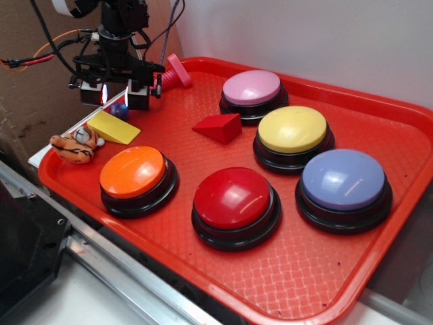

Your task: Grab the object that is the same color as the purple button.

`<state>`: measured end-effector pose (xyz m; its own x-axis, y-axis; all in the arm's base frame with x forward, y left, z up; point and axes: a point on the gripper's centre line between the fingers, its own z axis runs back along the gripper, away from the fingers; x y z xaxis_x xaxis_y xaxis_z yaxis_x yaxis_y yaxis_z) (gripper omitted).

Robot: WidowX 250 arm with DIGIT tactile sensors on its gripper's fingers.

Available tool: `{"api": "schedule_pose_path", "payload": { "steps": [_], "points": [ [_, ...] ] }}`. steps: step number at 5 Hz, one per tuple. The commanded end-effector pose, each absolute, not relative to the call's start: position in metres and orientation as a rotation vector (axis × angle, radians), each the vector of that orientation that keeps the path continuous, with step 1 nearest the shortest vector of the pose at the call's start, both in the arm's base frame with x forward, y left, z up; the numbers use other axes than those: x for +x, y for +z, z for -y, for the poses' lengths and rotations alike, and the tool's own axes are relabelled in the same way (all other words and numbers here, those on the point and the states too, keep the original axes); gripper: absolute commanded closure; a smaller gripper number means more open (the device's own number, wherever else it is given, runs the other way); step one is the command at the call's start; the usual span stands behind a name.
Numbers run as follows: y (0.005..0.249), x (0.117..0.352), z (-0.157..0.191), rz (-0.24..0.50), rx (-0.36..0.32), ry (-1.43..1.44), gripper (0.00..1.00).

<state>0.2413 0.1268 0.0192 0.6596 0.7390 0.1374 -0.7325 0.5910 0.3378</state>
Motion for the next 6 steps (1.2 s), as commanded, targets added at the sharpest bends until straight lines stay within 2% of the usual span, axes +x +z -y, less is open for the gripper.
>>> {"api": "schedule_pose_path", "payload": {
  "steps": [1,3,4,5,6],
  "points": [
    [0.028,0.241,-0.132,0.013,0.377,0.842,0.97],
    [0.039,0.248,-0.127,0.039,0.351,0.817,1.0],
    [0.063,0.259,-0.114,0.111,0.297,0.771,1.0],
    [0.102,0.27,-0.089,0.206,0.205,0.685,1.0],
    [0.155,0.269,-0.054,0.312,0.058,0.549,1.0]
  ]
}}
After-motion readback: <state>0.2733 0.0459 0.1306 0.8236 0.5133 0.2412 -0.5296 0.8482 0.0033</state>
